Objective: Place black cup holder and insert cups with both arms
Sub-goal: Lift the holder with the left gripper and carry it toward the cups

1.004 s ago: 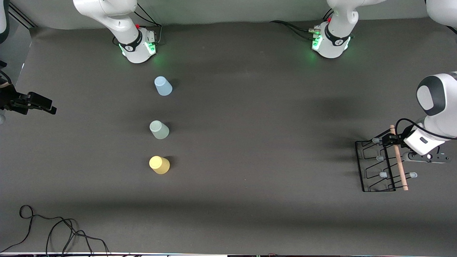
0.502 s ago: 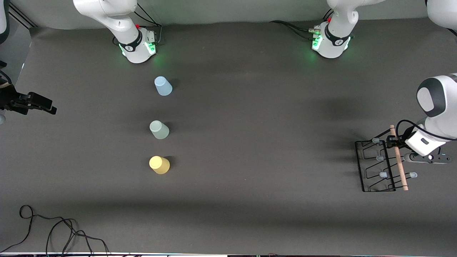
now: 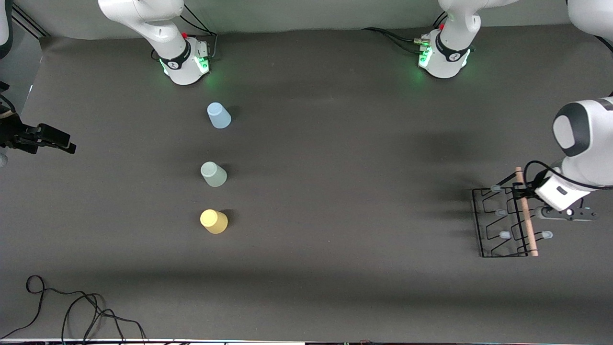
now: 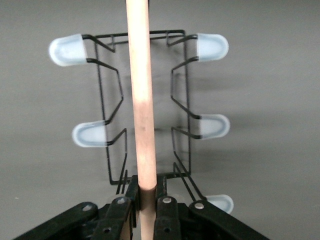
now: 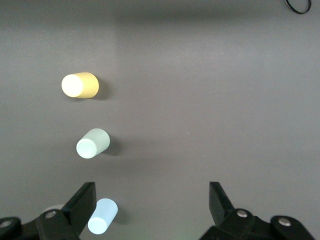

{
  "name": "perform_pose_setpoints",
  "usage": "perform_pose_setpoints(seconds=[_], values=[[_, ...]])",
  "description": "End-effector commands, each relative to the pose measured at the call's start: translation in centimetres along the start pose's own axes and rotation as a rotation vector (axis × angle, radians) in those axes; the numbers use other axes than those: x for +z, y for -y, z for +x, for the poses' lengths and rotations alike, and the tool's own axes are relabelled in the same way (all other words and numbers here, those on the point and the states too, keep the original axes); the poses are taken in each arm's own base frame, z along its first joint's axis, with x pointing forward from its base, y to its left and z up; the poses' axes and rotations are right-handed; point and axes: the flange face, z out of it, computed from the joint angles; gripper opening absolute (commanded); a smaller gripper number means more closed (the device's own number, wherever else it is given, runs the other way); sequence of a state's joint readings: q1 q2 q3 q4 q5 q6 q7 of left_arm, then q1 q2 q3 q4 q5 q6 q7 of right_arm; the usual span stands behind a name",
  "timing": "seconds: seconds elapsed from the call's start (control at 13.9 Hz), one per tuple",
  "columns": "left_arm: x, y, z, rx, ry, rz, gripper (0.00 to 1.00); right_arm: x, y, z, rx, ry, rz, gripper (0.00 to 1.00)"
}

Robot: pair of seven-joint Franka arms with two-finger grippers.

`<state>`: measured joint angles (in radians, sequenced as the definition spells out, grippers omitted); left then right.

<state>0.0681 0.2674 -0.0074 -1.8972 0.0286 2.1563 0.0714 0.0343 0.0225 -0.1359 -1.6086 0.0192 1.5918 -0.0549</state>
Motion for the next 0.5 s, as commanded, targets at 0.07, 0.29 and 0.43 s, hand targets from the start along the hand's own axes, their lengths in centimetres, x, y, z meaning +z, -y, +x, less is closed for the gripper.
perform_pose_setpoints(seconds=[0.07, 0.29, 0.43], values=[[-2.9, -11.4, 0.0, -0.061, -0.006, 0.013, 0.0, -0.4, -0.1, 0.1, -0.021, 0.001, -0.011, 1.0], [-3.7, -19.2, -0.6, -0.076, -0.03, 0.008, 0.0, -0.4, -0.1, 0.1, -0.021, 0.001, -0.011, 1.0], [-4.7, -25.4, -0.9, -0.129, -0.054, -0.004, 0.0, -0.4, -0.1, 0.1, -0.021, 0.001, -0.011, 1.0]])
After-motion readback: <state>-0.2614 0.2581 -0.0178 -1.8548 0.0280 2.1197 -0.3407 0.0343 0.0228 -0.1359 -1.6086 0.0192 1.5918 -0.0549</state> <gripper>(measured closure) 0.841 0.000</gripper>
